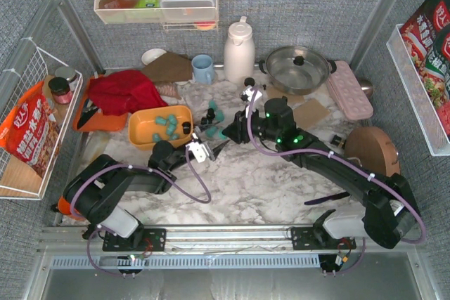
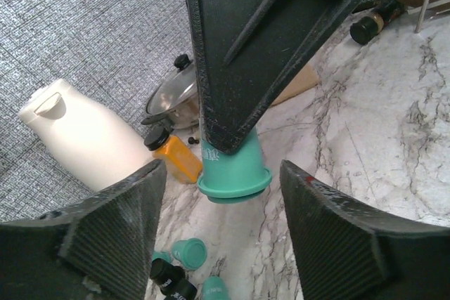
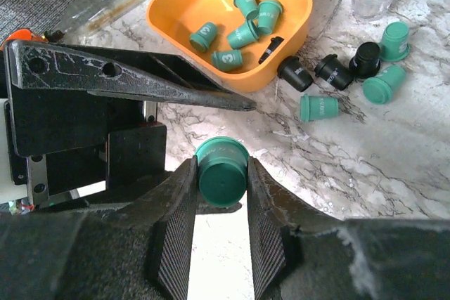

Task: Mix the coffee capsules in the storage basket

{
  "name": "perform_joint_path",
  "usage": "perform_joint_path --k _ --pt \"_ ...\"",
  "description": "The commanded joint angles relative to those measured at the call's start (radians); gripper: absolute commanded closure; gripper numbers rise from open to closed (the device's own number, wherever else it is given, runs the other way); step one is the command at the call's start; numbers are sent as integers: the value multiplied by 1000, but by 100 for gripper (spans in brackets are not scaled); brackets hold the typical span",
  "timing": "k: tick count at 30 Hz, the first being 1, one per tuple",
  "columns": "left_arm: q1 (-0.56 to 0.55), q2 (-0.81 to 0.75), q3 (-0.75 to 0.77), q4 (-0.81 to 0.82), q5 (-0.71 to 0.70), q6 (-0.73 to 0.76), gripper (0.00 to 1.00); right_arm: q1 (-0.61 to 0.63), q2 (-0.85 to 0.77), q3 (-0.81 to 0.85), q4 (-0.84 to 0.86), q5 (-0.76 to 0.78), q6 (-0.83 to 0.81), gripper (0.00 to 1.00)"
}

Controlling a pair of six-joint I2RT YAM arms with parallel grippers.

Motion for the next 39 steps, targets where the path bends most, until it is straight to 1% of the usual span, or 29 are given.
perform_joint_path --k 1,3,8,12,14,17,19,21,23,24,25,26,27,29,32,34,36,39 --pt "-3 5 10 9 -16 13 28 4 1 9 34 -10 7 69" --pt "-3 6 11 5 -16 13 33 5 1 9 32 -13 9 69" --pt "-6 3 12 -7 -10 17 40 7 2 10 28 -14 6 69" --pt "-8 -2 13 -24 -9 24 49 7 2 10 29 -14 5 69" --pt "-10 -3 12 -26 -10 26 50 7 2 10 29 -14 4 68" --pt "-11 -5 11 -27 -17 29 51 7 1 8 26 -12 2 63" --pt "-10 -5 11 -27 -24 29 52 7 0 9 22 -10 1 55" --pt "-10 -6 11 -26 -33 29 53 7 -1 11 13 -4 2 40" --pt "-12 -5 10 -23 -44 25 54 7 -5 12 6 0 0 30" --pt "-12 -4 9 -20 -52 21 54 7 -7 12 3 8 -1 28" --pt "-12 -5 7 -18 -61 15 54 7 -11 13 1 17 -1 23" --pt "-11 -3 6 -15 -75 7 54 7 -17 12 -2 28 -6 7" --pt "-11 -2 2 -12 -97 -1 54 7 -25 12 -5 40 -12 2" --pt "-12 0 -10 2 -159 -31 54 7 -45 12 -19 82 -23 1" --pt "-10 3 -51 65 -350 -105 54 5 -87 19 -69 180 -69 1" --pt "-3 -1 -87 98 -468 -161 54 6 -107 24 -110 287 -99 1" --pt "3 -22 -116 90 -594 -225 54 6 -119 29 -148 372 -133 1" --pt "19 -79 -143 8 -738 -319 53 4 -121 45 -204 458 -172 1"
